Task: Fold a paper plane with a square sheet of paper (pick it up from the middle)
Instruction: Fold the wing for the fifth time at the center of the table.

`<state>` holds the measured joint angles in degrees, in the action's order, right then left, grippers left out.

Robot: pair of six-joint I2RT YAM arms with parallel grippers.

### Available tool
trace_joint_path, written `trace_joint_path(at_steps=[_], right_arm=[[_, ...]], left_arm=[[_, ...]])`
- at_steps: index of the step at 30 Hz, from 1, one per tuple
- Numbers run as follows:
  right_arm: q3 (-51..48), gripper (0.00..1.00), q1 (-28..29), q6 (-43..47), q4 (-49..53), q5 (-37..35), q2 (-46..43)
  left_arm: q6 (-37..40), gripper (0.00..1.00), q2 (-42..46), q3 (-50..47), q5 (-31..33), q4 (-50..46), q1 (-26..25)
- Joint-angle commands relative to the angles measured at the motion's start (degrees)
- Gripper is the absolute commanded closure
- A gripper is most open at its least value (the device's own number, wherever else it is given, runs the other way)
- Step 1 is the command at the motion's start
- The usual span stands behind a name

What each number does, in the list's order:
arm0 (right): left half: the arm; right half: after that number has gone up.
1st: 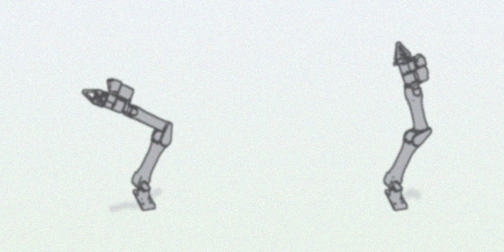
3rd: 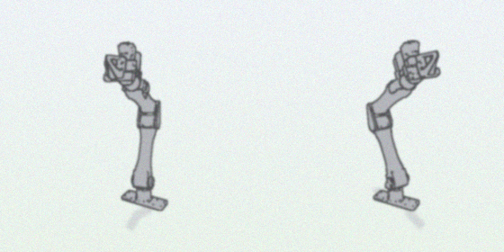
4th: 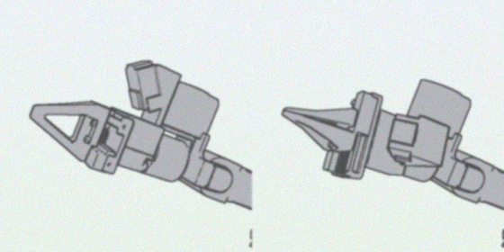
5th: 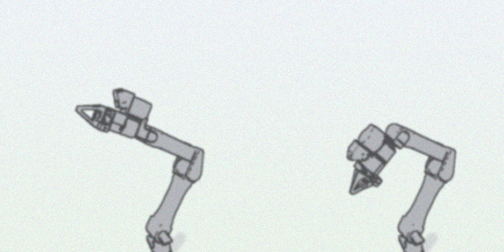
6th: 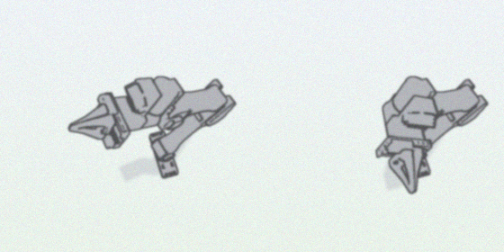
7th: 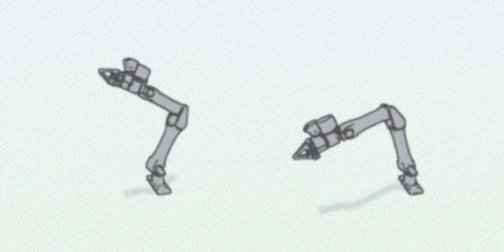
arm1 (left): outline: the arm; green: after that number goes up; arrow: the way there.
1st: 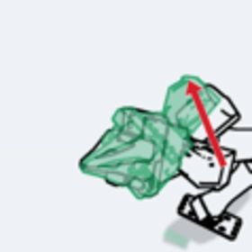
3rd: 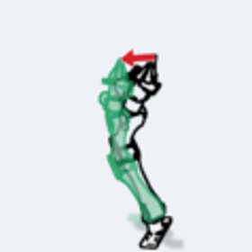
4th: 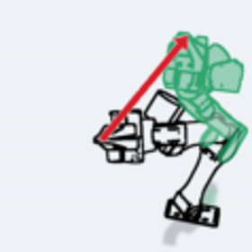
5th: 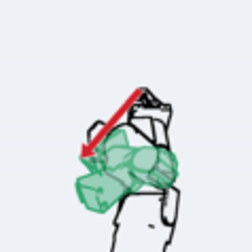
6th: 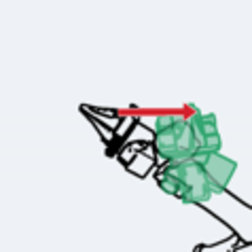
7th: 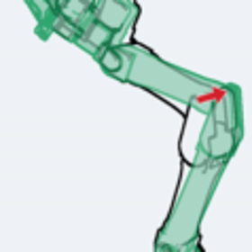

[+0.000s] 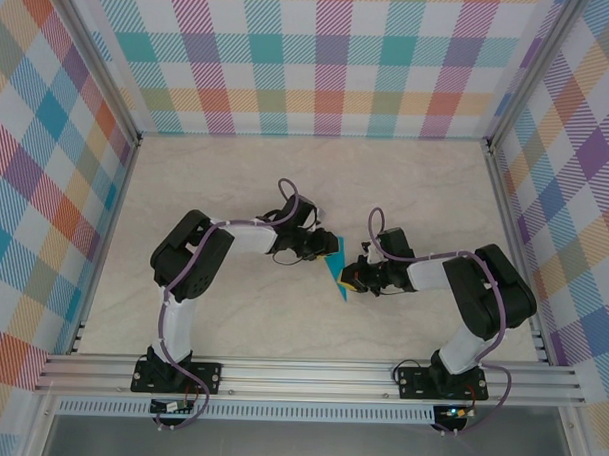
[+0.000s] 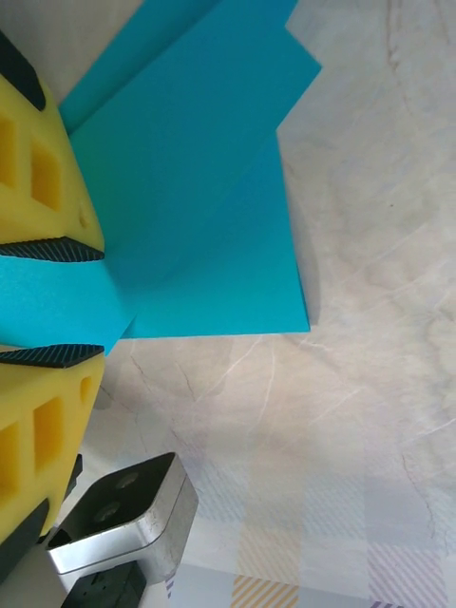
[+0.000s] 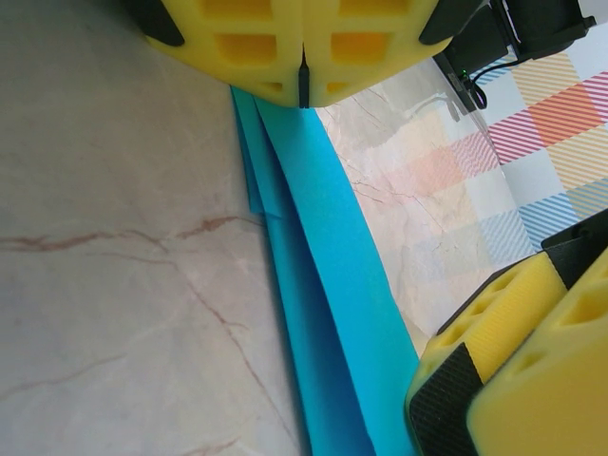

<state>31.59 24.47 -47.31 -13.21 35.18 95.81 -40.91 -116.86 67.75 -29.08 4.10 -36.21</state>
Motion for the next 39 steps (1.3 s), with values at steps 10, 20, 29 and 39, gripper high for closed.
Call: trace_joint_path(at_steps=[10,20,29,39], right_arm=[[-2.87,0.99,0.32,1.25,8.03,-4.34,3.45],[-2.77,0.99,0.31,1.47,7.76,-3.89,3.78],[-2.35,0.99,0.32,1.21,7.4,-2.88,3.44],[0.38,0.93,0.32,0.72,7.52,-0.31,-2.5]], left_arm=[[3.87,0.68,-3.63,3.68,1.93,-2.13,3.85],[5.68,0.67,-5.25,5.43,1.48,-2.51,5.97],[7.64,0.65,-5.17,6.22,-0.36,-1.63,8.67],[11.02,0.6,0.62,10.13,0.93,-9.13,10.92]])
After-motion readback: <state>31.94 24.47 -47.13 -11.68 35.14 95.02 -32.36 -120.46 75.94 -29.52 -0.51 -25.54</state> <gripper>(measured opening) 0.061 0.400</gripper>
